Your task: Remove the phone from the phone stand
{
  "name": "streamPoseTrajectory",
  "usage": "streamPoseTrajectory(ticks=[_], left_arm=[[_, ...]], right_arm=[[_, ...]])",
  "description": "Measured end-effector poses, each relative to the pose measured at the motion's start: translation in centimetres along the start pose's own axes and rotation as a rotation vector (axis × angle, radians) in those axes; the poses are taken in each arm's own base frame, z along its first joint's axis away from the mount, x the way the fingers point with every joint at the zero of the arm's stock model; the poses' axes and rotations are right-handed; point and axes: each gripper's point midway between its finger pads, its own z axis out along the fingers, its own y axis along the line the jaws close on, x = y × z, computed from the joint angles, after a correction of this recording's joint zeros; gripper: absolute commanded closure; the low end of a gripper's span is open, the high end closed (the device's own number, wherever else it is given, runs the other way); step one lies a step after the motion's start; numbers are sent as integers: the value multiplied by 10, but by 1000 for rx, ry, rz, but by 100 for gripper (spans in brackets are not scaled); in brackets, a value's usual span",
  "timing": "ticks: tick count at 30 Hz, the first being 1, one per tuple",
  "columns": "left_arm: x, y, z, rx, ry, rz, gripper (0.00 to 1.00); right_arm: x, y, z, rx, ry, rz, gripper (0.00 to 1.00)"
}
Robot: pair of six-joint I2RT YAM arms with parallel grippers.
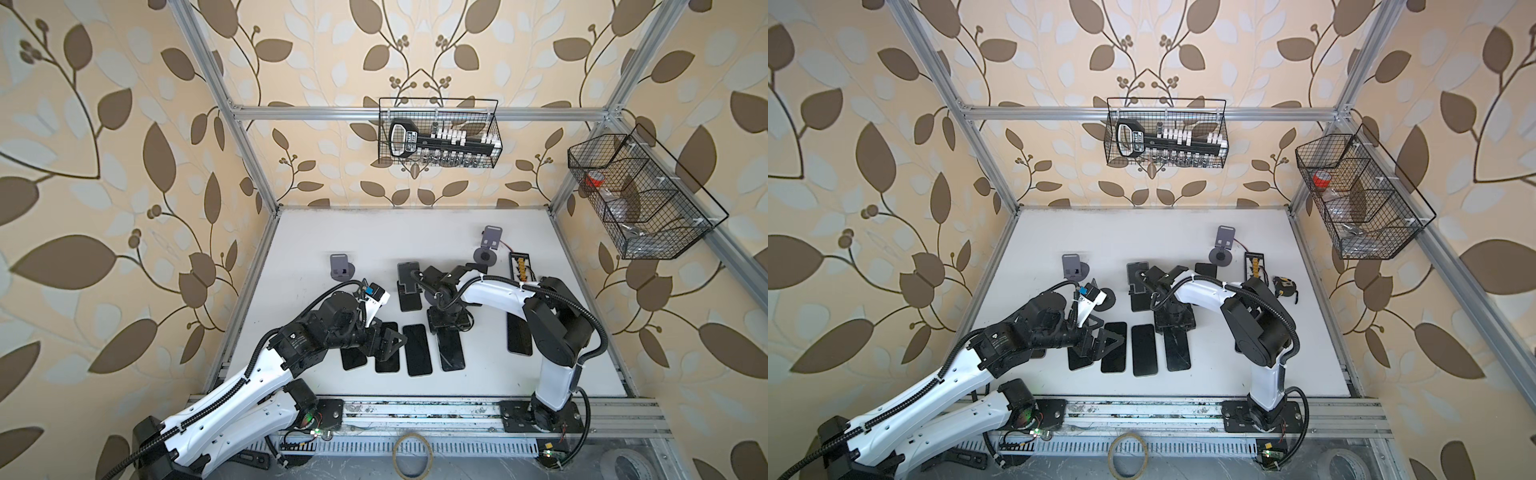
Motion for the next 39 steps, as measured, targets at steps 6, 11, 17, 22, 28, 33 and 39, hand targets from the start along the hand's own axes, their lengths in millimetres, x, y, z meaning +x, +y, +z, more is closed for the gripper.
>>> streamPoseTrajectory(ticks=[6, 11, 17, 22, 28, 33, 39], left_arm=[[-5, 4, 5, -20, -12, 1, 1], [-3, 8, 10, -31, 4, -6, 1], [-3, 10, 12, -38, 9, -8, 1], [-5, 12, 14, -48, 2, -8, 1], [-6, 13, 15, -52, 1, -8, 1], [-5, 13, 14, -54, 0, -8, 2], [-10, 9, 7, -48, -34, 4, 2]], right_arm=[[2, -2, 4, -18, -26, 11, 35], [1, -2, 5, -23, -37, 12, 32], [0, -2, 5, -25, -46, 11, 30], [0, -3, 5, -25, -51, 11, 27], [-2, -3, 5, -23, -64, 10, 24], [-3, -4, 5, -21, -72, 8, 22], [-4, -5, 5, -18, -83, 14, 18]])
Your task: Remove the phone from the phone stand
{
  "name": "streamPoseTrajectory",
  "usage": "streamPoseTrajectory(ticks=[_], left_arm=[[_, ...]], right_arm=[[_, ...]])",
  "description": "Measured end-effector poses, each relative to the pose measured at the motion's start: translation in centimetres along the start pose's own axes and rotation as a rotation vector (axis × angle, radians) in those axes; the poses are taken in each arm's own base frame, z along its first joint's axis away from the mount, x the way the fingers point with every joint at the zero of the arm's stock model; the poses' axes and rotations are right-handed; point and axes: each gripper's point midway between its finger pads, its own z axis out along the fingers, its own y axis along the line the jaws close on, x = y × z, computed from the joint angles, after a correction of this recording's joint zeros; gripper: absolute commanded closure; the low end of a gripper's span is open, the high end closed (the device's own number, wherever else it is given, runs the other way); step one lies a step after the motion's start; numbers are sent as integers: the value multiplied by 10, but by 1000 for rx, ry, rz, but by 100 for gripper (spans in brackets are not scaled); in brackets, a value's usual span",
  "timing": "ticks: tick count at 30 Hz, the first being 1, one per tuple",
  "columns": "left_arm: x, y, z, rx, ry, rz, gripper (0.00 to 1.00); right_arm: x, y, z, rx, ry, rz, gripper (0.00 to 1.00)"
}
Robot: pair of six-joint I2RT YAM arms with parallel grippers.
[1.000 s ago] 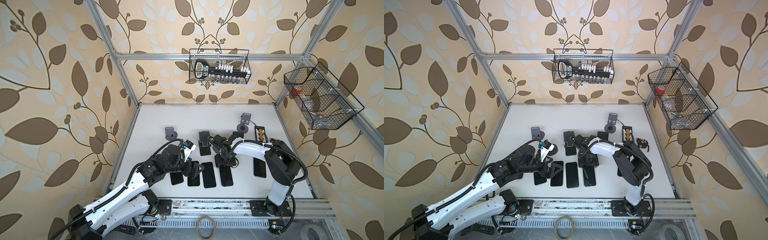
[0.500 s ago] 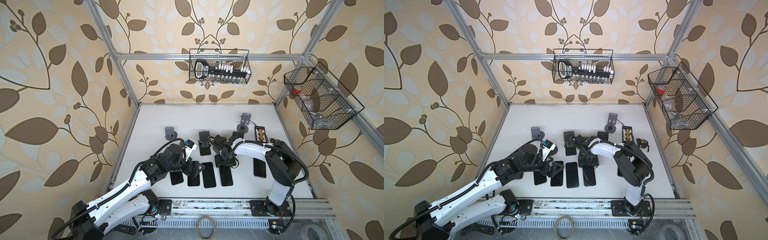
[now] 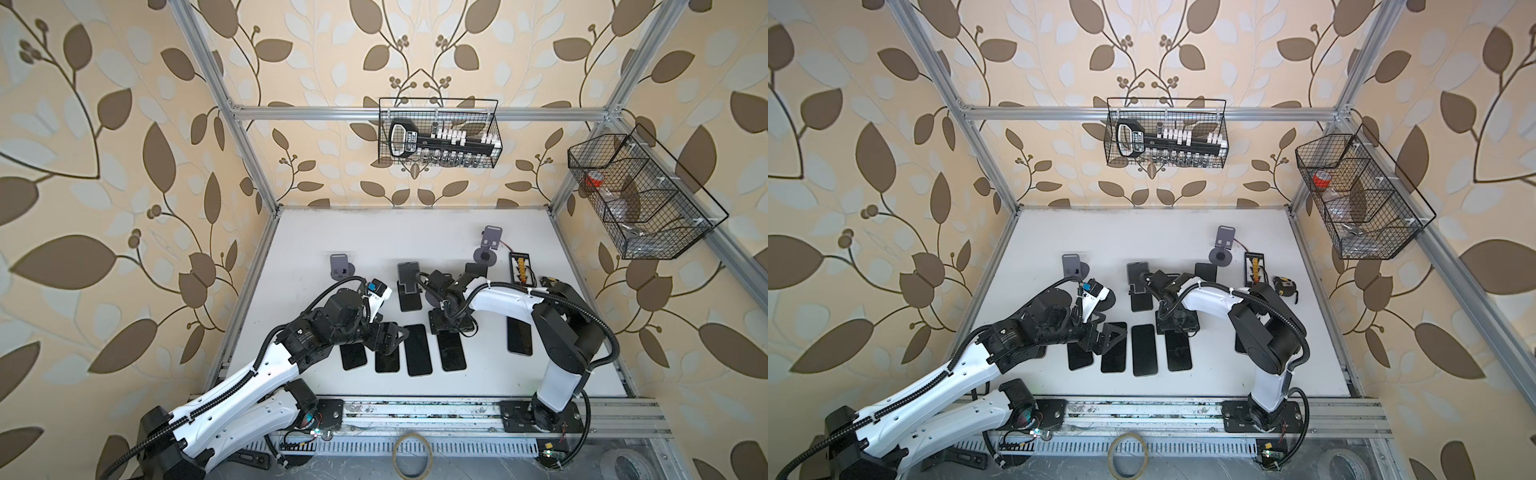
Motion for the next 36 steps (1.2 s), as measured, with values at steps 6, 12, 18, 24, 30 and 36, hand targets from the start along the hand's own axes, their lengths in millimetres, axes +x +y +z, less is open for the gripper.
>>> streamPoseTrajectory(ticks=[6, 12, 18, 24, 30, 36], left_arm=[[-2, -1, -3, 0, -13, 4, 2], [-2, 0, -3, -2, -13, 6, 2], [-2, 4, -10, -36, -31, 32, 1], [-23, 6, -32, -94, -141, 82, 1], [-39, 13, -51, -174, -236, 135, 1], [-47, 26, -58, -262, -275, 156, 1]], right_arm=[[0, 1, 0, 4, -6, 5, 18], [1, 3, -1, 2, -8, 7, 6], [2, 6, -6, 1, -28, -1, 1], [-4, 10, -35, -10, -109, -14, 0], [-16, 12, -70, -35, -210, -10, 0], [-26, 10, -101, -47, -305, 1, 0]])
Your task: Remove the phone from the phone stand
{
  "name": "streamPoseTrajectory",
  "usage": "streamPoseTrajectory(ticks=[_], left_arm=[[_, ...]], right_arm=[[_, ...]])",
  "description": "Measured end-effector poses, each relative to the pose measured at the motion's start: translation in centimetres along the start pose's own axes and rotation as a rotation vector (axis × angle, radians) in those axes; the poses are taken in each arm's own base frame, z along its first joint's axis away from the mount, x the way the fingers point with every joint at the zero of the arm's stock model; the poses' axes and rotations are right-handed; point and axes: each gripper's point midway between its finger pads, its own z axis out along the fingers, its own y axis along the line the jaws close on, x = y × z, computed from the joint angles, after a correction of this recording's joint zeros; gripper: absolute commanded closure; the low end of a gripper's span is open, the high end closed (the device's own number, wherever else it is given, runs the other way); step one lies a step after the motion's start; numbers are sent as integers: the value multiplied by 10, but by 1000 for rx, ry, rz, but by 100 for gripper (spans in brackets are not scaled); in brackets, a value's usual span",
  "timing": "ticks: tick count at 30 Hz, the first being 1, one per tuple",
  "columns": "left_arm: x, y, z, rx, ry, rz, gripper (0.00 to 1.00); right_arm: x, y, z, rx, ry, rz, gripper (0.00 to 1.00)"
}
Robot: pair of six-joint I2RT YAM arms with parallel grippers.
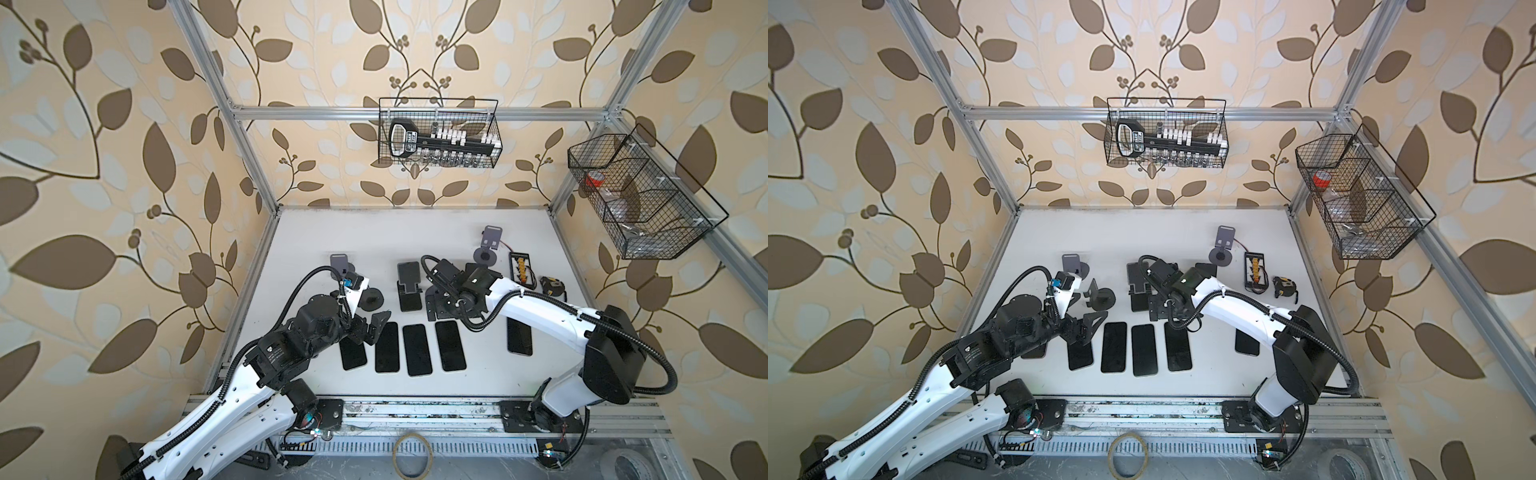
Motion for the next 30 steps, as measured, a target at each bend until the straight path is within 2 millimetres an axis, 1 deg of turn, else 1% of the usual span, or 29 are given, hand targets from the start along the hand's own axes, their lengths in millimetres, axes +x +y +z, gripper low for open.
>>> streamPoseTrajectory(ticks=[4, 11, 13, 15, 18, 20, 22, 23, 24, 25, 27, 28, 30], left_arm=[[-7, 13, 0, -76, -32, 7, 1], [-28, 42, 0, -242, -113, 46, 1], [-32, 53, 1, -291, -118, 47, 1], [-38, 69, 1, -350, -124, 40, 1], [-49, 94, -6, -433, -153, 8, 1], [-59, 108, -12, -483, -175, -14, 1], [-70, 123, -18, -534, -203, -33, 1], [-76, 131, -22, -561, -218, -45, 1], [-81, 140, -27, -592, -237, -58, 1], [-84, 146, -31, -614, -252, -67, 1], [-88, 162, -40, -667, -279, -89, 1], [-89, 169, -43, -692, -287, -102, 1], [-87, 186, -48, -744, -299, -133, 1]], right_arm=[[-22, -1, -25, -5, -99, 14, 1], [-79, -5, -77, -2, -348, 37, 0], [-98, -9, -91, -6, -418, 61, 0], [-121, -16, -108, -9, -501, 95, 0], [-149, -35, -128, -5, -608, 147, 0], [-165, -53, -142, 8, -674, 185, 1], [-182, -79, -157, 27, -744, 244, 0], [-189, -95, -164, 37, -778, 282, 0], [-195, -118, -172, 55, -817, 330, 0], [-198, -137, -177, 69, -848, 368, 0], [-196, -190, -186, 143, -919, 473, 0], [-190, -211, -187, 181, -941, 513, 0], [-172, -256, -180, 265, -972, 597, 1]])
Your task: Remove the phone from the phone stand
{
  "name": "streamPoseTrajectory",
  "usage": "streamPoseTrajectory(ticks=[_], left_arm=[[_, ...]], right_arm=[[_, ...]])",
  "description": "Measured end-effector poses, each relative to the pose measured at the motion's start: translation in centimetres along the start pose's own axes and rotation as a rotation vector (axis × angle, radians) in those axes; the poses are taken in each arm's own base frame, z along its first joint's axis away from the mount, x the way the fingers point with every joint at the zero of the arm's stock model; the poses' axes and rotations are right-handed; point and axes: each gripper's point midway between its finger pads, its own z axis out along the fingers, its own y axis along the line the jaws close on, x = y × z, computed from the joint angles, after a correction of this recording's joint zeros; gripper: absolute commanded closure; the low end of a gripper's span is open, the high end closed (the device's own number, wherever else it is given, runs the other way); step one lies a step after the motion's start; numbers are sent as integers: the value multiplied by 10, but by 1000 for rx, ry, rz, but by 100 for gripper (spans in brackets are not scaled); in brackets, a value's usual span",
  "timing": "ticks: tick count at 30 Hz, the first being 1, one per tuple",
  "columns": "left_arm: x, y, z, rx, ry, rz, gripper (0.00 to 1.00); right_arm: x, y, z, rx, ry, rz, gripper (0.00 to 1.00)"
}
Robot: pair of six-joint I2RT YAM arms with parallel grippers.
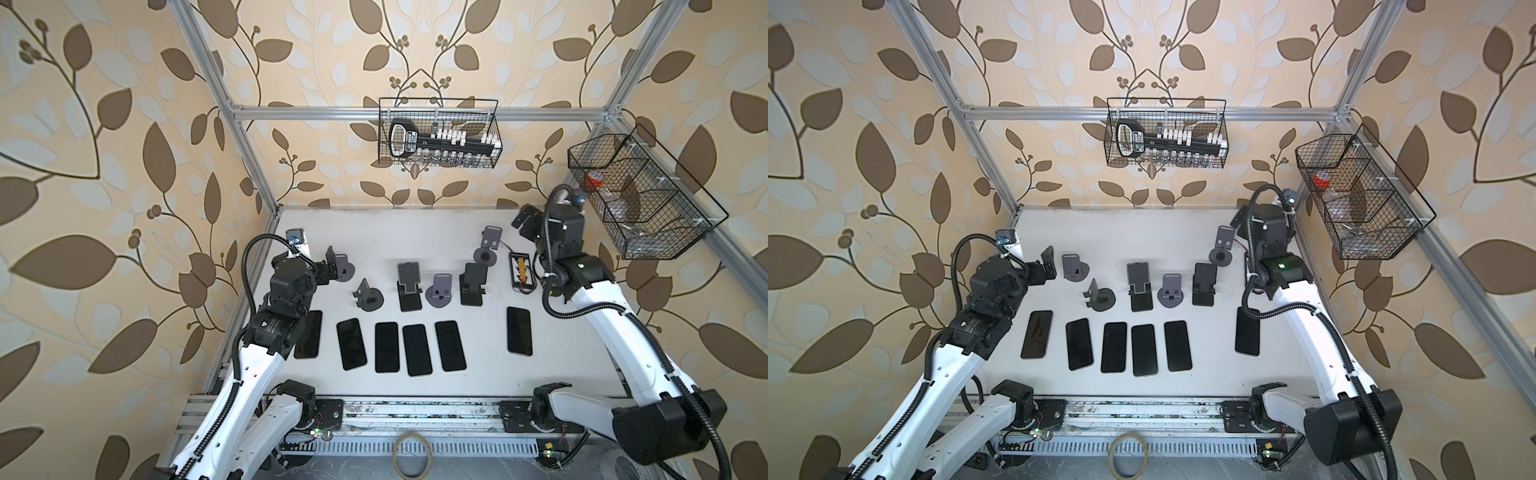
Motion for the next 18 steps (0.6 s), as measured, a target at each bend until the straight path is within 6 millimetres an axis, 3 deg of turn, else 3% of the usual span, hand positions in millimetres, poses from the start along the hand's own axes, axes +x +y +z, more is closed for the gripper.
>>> streamPoseTrajectory(ticks=[2, 4, 6, 9, 12, 18], left_arm=[[10, 18, 10, -58, 11, -26, 1], [30, 34, 18, -110, 40, -43, 1], [57, 49, 25, -159, 86, -57, 1], [89, 66, 33, -211, 142, -66, 1], [116, 77, 39, -248, 187, -66, 1], [141, 82, 44, -263, 195, -68, 1]], right_arm=[[13, -42, 11, 92, -32, 26, 1], [42, -80, 20, 172, -35, 38, 1], [86, -119, 27, 252, -11, 44, 1], [148, -155, 26, 304, 40, 27, 1], [178, -168, 22, 299, 47, 27, 1], [172, -157, 23, 204, -37, 42, 1]])
